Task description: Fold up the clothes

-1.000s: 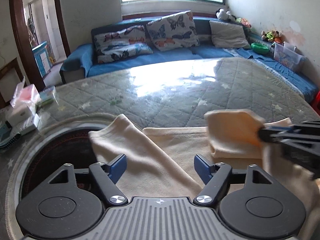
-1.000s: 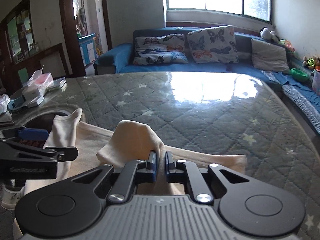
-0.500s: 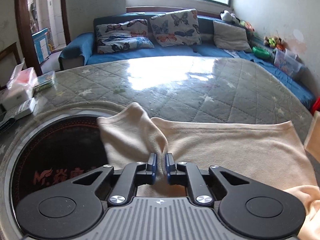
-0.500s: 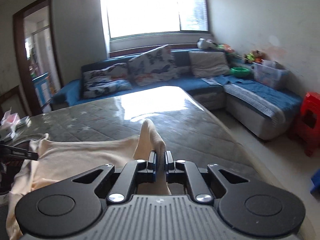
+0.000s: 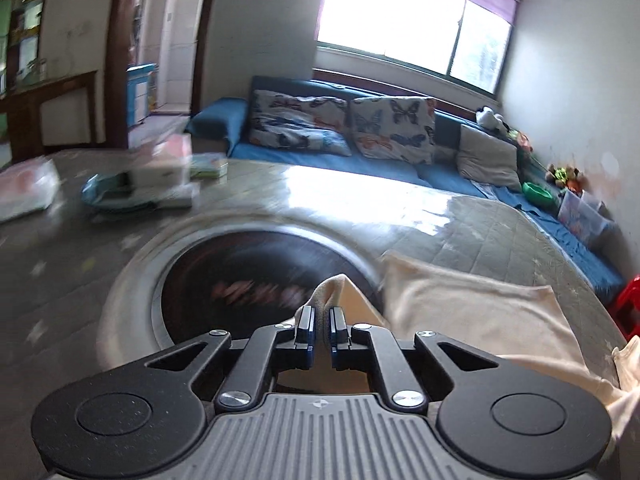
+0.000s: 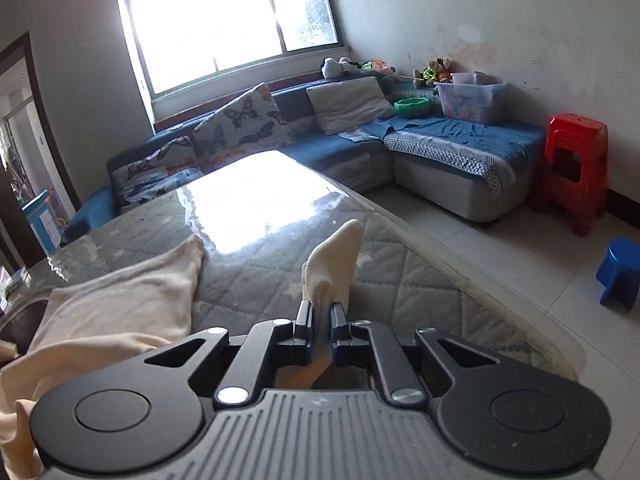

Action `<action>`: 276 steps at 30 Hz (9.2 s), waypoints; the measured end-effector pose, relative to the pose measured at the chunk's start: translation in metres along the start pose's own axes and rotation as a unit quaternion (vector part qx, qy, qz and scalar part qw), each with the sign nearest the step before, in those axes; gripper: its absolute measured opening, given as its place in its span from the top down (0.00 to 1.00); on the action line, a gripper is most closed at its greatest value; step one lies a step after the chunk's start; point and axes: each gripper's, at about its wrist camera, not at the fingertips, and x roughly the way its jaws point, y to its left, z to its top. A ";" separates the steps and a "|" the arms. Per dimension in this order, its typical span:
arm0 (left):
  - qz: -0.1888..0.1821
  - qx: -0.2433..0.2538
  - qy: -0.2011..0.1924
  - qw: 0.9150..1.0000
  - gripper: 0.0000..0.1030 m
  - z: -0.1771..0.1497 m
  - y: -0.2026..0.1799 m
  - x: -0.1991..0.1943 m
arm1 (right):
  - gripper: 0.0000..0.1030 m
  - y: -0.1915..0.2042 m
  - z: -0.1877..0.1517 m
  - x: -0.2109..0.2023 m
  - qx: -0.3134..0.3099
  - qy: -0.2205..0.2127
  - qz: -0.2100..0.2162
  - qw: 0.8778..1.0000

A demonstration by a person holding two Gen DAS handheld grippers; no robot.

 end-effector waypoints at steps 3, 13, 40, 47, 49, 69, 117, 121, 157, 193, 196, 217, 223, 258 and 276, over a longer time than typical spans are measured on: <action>0.019 -0.010 0.017 1.000 0.92 -0.018 0.021 -0.009 | 0.87 -0.004 -0.007 -0.002 0.002 0.007 -0.018 1.000; 0.039 0.020 0.001 0.999 0.64 -0.047 0.029 -0.040 | 0.63 -0.010 -0.007 -0.019 0.005 -0.014 -0.049 0.999; -0.184 0.243 0.061 0.950 0.84 -0.083 -0.134 0.017 | 0.89 -0.035 -0.015 -0.028 -0.033 -0.012 -0.105 0.994; -0.212 0.253 0.026 0.944 0.94 -0.089 -0.121 -0.013 | 0.72 0.002 -0.010 -0.043 -0.080 -0.021 -0.025 0.996; -0.222 0.258 0.028 0.940 0.94 -0.091 -0.115 -0.024 | 0.70 0.013 -0.008 -0.047 -0.093 -0.024 -0.002 0.995; -0.248 0.237 0.017 0.939 0.87 -0.067 -0.119 -0.016 | 0.66 0.136 -0.080 -0.054 -0.293 0.092 0.229 0.924; -0.278 0.271 0.054 0.920 0.54 -0.121 -0.155 0.001 | 0.65 -0.026 -0.009 -0.002 -0.151 0.013 -0.019 0.988; -0.277 0.258 0.059 0.924 0.54 -0.117 -0.148 -0.002 | 0.63 -0.022 -0.010 -0.003 -0.148 0.019 -0.017 0.989; 0.193 -0.081 -0.015 0.978 0.60 -0.022 0.090 0.034 | 0.50 0.187 -0.074 -0.007 -0.340 0.084 0.274 0.896; -0.149 0.057 0.068 0.985 0.67 -0.040 -0.052 0.061 | 0.51 0.166 0.032 0.125 -0.243 0.111 0.180 0.947; -0.153 0.051 0.064 0.985 0.68 -0.041 -0.044 0.057 | 0.51 0.169 0.034 0.141 -0.245 0.115 0.168 0.948; -0.178 0.142 0.041 0.973 0.54 -0.055 -0.099 0.020 | 0.50 0.073 0.003 0.025 -0.247 0.049 0.080 0.965; -0.204 0.173 0.052 0.962 0.51 -0.071 -0.131 0.011 | 0.50 0.011 -0.014 0.000 -0.179 0.034 -0.013 0.983; -0.240 0.288 0.041 0.926 0.45 -0.118 -0.205 0.002 | 0.92 -0.045 0.019 -0.048 -0.023 -0.027 0.008 0.999; -0.158 0.157 -0.009 0.975 0.34 -0.079 -0.088 -0.015 | 0.92 0.138 0.048 -0.091 -0.122 -0.005 0.276 0.953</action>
